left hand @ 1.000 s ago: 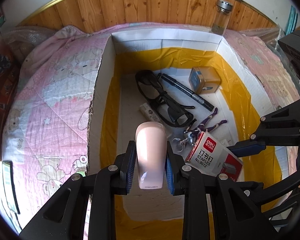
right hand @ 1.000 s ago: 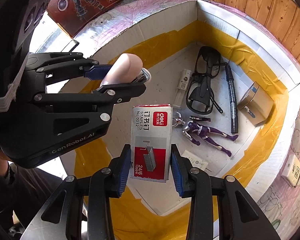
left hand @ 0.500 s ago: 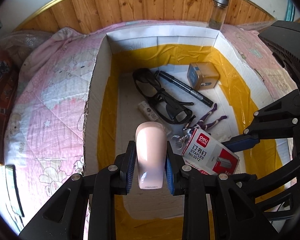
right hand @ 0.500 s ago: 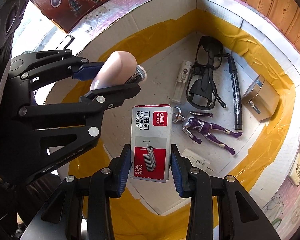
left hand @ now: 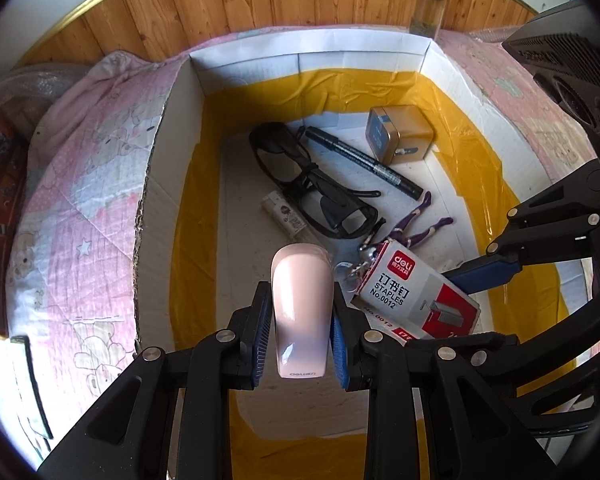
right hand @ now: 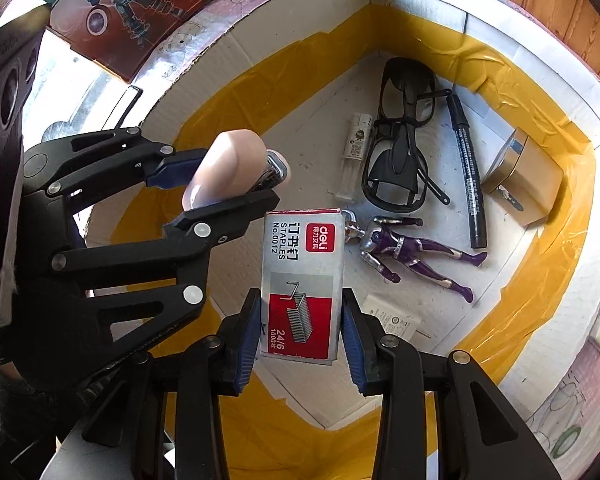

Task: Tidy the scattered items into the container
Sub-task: 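Carry the stapler and staples box with both tools over the box opening, then open the left tool to drop the stapler while right tool releases staples box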

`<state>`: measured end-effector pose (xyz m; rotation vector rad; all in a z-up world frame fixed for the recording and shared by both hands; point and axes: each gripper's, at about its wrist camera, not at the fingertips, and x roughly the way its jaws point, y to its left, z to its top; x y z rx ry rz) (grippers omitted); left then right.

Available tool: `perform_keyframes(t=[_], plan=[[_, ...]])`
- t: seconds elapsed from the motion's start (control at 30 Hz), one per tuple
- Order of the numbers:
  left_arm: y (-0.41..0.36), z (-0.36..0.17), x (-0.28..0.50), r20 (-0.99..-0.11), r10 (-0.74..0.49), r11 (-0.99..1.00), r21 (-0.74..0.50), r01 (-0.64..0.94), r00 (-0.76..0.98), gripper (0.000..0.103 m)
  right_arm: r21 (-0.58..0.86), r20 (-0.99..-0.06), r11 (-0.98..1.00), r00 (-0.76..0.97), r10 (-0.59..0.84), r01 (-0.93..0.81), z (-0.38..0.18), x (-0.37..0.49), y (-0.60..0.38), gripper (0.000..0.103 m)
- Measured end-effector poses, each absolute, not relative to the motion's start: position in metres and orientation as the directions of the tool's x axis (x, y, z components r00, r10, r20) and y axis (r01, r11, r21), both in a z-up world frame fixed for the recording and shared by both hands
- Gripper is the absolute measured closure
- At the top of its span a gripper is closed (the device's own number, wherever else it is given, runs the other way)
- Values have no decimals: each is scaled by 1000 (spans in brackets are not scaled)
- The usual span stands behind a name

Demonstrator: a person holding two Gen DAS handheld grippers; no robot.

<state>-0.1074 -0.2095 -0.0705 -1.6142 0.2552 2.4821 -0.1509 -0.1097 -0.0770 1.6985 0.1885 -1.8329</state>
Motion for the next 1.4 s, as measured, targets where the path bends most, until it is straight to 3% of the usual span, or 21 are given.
perform_keyframes(t=[0.7, 1.3, 1.4], plan=[[-211, -78, -115, -940, -9, -965, 97, -243, -340, 75, 365, -931, -802, 162, -328, 472, -103, -166, -115, 63], [-210, -71, -120, -935, -33, -971, 114, -211, -353, 74, 355, -934, -821, 133, -332, 446, -97, -169, -103, 57], [-210, -61, -120, -923, -45, -972, 129, -197, -382, 65, 370, -927, -819, 126, -352, 439, -91, -169, -98, 57]])
